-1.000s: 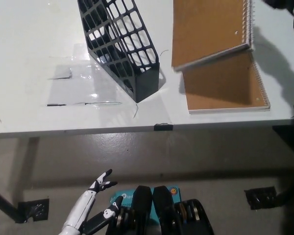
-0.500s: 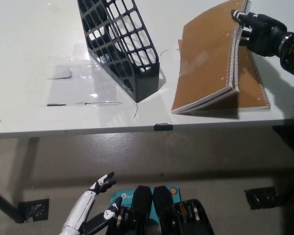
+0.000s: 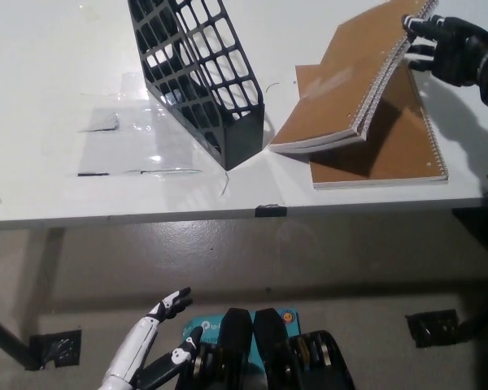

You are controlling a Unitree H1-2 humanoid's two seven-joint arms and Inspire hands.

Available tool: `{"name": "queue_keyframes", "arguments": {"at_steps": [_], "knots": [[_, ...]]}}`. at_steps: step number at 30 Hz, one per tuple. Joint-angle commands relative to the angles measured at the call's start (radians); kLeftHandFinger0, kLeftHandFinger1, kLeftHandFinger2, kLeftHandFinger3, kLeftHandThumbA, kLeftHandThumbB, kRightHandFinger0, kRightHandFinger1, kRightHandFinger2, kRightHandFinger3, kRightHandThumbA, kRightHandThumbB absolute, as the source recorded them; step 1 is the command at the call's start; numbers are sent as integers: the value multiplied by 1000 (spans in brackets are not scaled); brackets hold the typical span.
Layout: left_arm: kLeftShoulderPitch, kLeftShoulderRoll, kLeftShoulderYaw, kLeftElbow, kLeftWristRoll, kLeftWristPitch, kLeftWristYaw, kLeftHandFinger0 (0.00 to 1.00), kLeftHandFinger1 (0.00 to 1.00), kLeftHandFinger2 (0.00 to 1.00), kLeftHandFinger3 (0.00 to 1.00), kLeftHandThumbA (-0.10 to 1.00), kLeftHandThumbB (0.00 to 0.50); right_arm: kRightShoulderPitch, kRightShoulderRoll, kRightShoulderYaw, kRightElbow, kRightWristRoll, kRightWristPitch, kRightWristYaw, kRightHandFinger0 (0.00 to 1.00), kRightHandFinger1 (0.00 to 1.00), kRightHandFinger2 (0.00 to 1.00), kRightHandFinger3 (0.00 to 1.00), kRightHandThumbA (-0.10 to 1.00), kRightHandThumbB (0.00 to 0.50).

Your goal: Use the right hand to pick up a book from the book holder on the left side and put it on another book on the right side

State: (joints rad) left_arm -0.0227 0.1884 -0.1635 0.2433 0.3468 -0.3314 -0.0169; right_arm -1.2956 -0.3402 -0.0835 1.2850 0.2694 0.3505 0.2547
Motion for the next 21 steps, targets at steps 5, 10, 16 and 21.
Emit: {"name": "queue_keyframes", "arguments": {"at_steps": [5, 10, 16, 21], "knots": [[-3, 2, 4, -21, 1, -24, 17, 905, 869, 845, 916, 659, 69, -141, -43, 86, 17, -107, -114, 58, 0, 433, 792, 1000, -100, 141], [-10, 3, 7, -16, -3, -31, 18, 899, 853, 823, 916, 654, 70, -139, -46, 135, 29, -152, -142, 98, 0, 384, 754, 983, -100, 133], [-11, 3, 11, -17, -8, -35, 20, 894, 858, 833, 923, 641, 74, -146, -60, 202, 47, -211, -125, 183, 0, 366, 757, 846, -100, 145], [-9, 5, 13, -18, 1, -30, 24, 914, 876, 846, 923, 648, 76, -147, -82, 321, 54, -304, -140, 286, 99, 542, 929, 1000, -100, 160]]}}
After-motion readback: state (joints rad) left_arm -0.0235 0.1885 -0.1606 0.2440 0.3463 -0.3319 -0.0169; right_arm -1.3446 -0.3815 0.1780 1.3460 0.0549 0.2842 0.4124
